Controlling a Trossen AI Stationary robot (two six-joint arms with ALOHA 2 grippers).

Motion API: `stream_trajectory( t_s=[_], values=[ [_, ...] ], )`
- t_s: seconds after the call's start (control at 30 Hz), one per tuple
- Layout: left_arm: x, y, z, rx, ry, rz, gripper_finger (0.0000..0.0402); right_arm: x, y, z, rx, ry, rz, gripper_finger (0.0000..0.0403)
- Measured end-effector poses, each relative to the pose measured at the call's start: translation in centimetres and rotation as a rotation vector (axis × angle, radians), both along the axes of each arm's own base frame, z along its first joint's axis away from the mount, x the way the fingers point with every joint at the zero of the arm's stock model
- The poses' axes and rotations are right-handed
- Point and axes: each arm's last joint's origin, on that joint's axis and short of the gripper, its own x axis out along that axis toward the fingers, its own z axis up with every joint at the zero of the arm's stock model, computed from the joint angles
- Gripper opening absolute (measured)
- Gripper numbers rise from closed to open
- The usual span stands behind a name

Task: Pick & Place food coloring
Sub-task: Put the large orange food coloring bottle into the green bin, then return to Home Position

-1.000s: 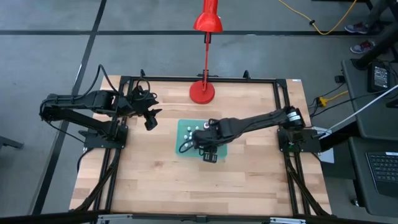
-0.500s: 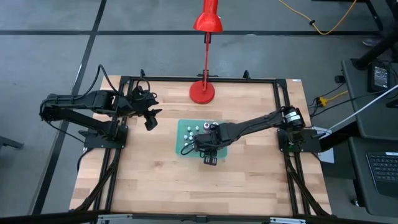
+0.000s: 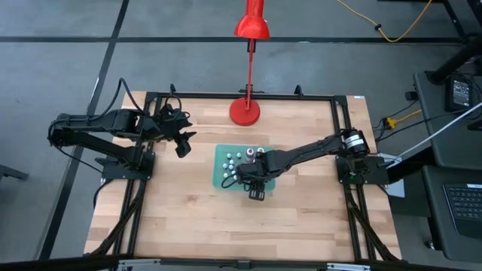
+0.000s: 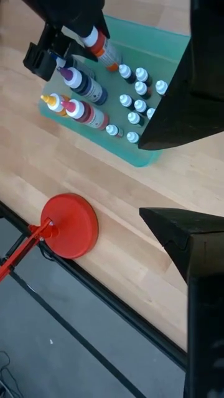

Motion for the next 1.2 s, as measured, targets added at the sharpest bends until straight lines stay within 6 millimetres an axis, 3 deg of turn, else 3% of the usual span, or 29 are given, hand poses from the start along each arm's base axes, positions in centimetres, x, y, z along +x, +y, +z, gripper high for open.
stream_trajectory(
  t_s=[0.27,0.43,0.53,0.67,0.8,0.9,1.0,1.2],
  values=[
    [0.0,0.0,0.0,0.0,0.0,0.0,0.0157,0.7,-0.1,1.7,0.012,-0.026,-0.005,0.0211],
    [-0.6,0.0,0.8,-0.014,-0.04,-0.014,0.0157,0.8,-0.2,4.7,-0.021,-0.022,-0.008,0.0231],
    [-1.8,-0.3,2.4,-0.029,-0.116,-0.059,0.0156,0.2,-0.4,8.0,-0.075,-0.079,-0.017,0.023],
    [-4.6,-1.1,4.3,-0.001,-0.223,-0.142,0.0127,-1.7,-1.4,13.0,-0.147,-0.23,-0.04,0.019],
    [-8.1,-1.2,4.6,0.036,-0.324,-0.129,0.0052,-5.6,-3.9,16.8,-0.317,-0.34,-0.151,0.0103],
    [-10.8,-0.9,3.3,0.015,-0.412,-0.135,0.001,-9.3,-5.7,18.3,-0.409,-0.384,-0.234,0.0024],
    [-11.8,-0.9,0.6,-0.057,-0.57,-0.182,0.0003,-12.5,-6.8,18.5,-0.415,-0.443,-0.292,0.0014],
    [-8.5,-2.9,-6.1,-0.161,-0.98,-0.57,0.0002,-16.6,-7.3,16.8,-0.351,-0.655,-0.387,0.0005]
  ],
)
